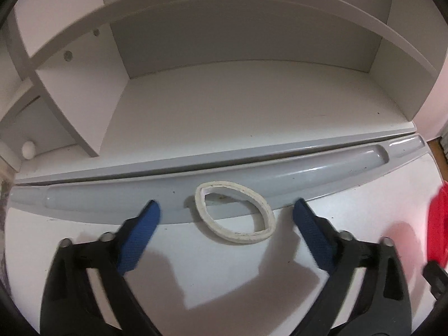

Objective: Collect trash
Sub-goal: 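Grasp the red cup lid with the right gripper while the left grasps the tape roll, then carry the red lid and tape roll over the black bin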

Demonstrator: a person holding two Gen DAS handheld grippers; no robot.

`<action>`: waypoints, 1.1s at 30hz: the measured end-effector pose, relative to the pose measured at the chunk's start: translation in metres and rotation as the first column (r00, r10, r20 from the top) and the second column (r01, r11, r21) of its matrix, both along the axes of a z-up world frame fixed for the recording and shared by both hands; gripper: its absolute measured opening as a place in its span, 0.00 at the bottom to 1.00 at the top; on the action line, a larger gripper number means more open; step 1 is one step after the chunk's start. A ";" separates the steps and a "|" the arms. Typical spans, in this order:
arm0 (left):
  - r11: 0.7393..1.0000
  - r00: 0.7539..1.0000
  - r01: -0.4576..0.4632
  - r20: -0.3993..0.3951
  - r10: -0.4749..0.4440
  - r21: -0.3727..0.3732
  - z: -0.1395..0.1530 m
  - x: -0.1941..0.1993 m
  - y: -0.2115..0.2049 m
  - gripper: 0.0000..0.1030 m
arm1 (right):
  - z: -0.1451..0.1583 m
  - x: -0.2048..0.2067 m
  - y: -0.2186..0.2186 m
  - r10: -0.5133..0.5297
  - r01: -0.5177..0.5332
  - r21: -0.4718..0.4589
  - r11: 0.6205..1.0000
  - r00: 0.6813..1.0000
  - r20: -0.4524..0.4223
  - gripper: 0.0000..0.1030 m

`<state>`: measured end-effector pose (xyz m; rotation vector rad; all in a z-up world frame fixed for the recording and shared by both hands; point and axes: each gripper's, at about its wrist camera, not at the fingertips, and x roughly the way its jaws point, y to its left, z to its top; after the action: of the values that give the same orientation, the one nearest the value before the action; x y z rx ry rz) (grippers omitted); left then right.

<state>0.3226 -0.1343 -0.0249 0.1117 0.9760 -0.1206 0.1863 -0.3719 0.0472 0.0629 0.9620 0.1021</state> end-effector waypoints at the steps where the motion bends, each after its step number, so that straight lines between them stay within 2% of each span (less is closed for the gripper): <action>1: 1.000 1.000 0.005 0.008 -0.005 -0.008 0.003 -0.004 0.000 0.63 | 0.001 -0.007 -0.003 -0.004 0.004 0.003 1.000 1.000 0.001 0.74; 2: 1.000 1.000 0.014 0.011 -0.014 -0.009 0.005 -0.007 -0.001 0.49 | 0.002 -0.013 -0.007 -0.010 0.010 0.005 1.000 1.000 0.002 0.75; 6: 0.998 0.999 0.025 -0.022 -0.026 -0.056 0.012 -0.021 0.000 0.48 | 0.006 -0.051 -0.029 -0.063 0.063 0.017 0.998 0.998 0.005 0.74; 10: 0.991 0.993 0.115 -0.008 -0.116 -0.062 0.027 -0.063 -0.025 0.48 | 0.006 -0.103 -0.066 -0.172 0.172 0.032 0.985 0.985 -0.004 0.74; 12: 0.980 0.983 0.182 -0.003 -0.183 -0.077 0.033 -0.092 -0.044 0.48 | 0.007 -0.134 -0.086 -0.235 0.235 0.033 0.971 0.972 -0.004 0.74; 15: 0.942 0.945 0.326 0.035 -0.324 -0.085 0.046 -0.153 -0.090 0.48 | 0.007 -0.193 -0.123 -0.353 0.352 0.036 0.935 0.936 -0.005 0.74; 18: 0.861 0.868 0.497 0.075 -0.492 -0.106 0.057 -0.216 -0.145 0.48 | 0.001 -0.259 -0.160 -0.484 0.484 0.024 0.875 0.875 -0.007 0.74; 19: 0.811 0.821 0.571 0.085 -0.565 -0.127 0.059 -0.244 -0.170 0.48 | -0.003 -0.283 -0.173 -0.529 0.529 0.018 0.848 0.848 -0.014 0.74; 21: 0.741 0.757 0.653 0.096 -0.646 -0.157 0.061 -0.280 -0.201 0.48 | -0.014 -0.324 -0.194 -0.609 0.609 0.000 0.793 0.793 -0.030 0.74; 22: 0.683 0.703 0.709 0.107 -0.703 -0.172 0.060 -0.309 -0.225 0.48 | -0.023 -0.348 -0.203 -0.648 0.648 -0.009 0.761 0.761 -0.039 0.74; 24: 0.617 0.638 0.768 0.117 -0.761 -0.173 0.055 -0.344 -0.254 0.48 | -0.041 -0.389 -0.221 -0.719 0.719 -0.024 0.695 0.692 -0.066 0.75; 25: 0.565 0.586 0.807 0.116 -0.802 -0.169 0.049 -0.371 -0.276 0.48 | -0.052 -0.411 -0.229 -0.751 0.752 -0.024 0.659 0.655 -0.085 0.74; 27: 0.498 0.520 0.849 0.107 -0.848 -0.179 0.041 -0.403 -0.301 0.48 | -0.071 -0.448 -0.243 -0.800 0.803 -0.032 0.595 0.588 -0.119 0.75; 28: 0.443 0.466 0.877 0.103 -0.879 -0.183 0.032 -0.426 -0.319 0.48 | -0.081 -0.467 -0.250 -0.821 0.825 -0.043 0.564 0.555 -0.133 0.75; 31: 0.356 0.371 0.924 0.106 -0.922 -0.140 0.009 -0.466 -0.350 0.48 | -0.108 -0.506 -0.265 -0.866 0.868 -0.088 0.488 0.470 -0.170 0.75; 33: 0.314 0.326 0.942 0.101 -0.940 -0.116 -0.010 -0.481 -0.364 0.48 | -0.127 -0.518 -0.272 -0.875 0.880 -0.099 0.465 0.439 -0.206 0.75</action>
<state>-0.1582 -0.4986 -0.0350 0.5560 0.7560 -1.3284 -0.3319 -0.6440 -0.0796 0.6190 1.0536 -0.9151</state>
